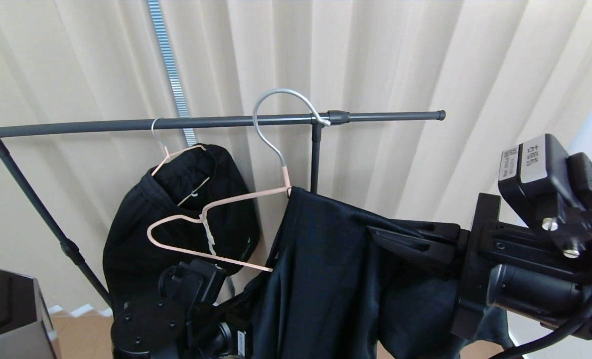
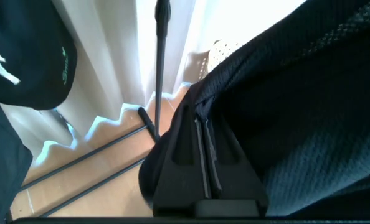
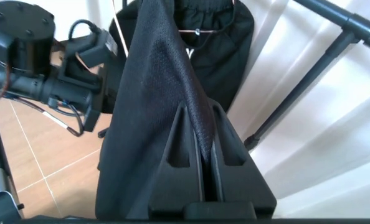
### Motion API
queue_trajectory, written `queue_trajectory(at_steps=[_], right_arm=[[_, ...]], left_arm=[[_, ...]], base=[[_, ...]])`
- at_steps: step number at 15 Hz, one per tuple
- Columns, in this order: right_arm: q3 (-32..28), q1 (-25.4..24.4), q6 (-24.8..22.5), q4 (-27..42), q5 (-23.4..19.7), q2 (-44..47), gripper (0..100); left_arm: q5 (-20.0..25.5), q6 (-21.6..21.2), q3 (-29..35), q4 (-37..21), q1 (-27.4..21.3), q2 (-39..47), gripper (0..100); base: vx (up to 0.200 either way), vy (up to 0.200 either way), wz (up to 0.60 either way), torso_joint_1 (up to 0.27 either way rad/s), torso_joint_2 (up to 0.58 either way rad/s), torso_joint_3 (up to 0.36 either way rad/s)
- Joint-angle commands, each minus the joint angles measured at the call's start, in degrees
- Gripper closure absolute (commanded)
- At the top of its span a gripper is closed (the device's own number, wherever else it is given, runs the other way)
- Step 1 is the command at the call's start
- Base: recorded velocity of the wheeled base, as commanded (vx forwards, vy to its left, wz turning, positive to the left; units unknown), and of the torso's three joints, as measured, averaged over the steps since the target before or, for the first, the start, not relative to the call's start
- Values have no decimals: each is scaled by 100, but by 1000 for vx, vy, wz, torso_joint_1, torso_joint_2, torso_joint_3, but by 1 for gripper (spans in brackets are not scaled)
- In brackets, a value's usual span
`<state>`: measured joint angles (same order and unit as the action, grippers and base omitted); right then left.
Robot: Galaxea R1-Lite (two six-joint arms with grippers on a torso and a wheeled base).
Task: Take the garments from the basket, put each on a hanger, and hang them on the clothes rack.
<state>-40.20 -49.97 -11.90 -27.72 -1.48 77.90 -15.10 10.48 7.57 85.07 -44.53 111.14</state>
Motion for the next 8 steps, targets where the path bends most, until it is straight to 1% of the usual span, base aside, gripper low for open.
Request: queue_trajectory(at_steps=[1, 3, 4, 6, 8], right_arm=[[-5, 110, -6, 21, -28, 112, 100], [-14, 154, -6, 21, -28, 173, 100], [-14, 251, -14, 21, -28, 217, 100], [-75, 453, -6, 21, -46, 314, 100], [-93, 646, -14, 21, -222, 410, 100]], left_arm=[[-1, -2, 8, 10, 50, -128, 100], [7, -2, 8, 19, 59, -207, 100], [16, -2, 16, 19, 85, -268, 100], [34, -90, 34, 10, 305, -383, 100], [51, -126, 69, 10, 533, -418, 100]], base=[[0, 0, 0, 0, 0, 0], [0, 0, 0, 0, 0, 0], [0, 0, 0, 0, 0, 0], [0, 0, 0, 0, 0, 0], [0, 0, 0, 0, 0, 0]])
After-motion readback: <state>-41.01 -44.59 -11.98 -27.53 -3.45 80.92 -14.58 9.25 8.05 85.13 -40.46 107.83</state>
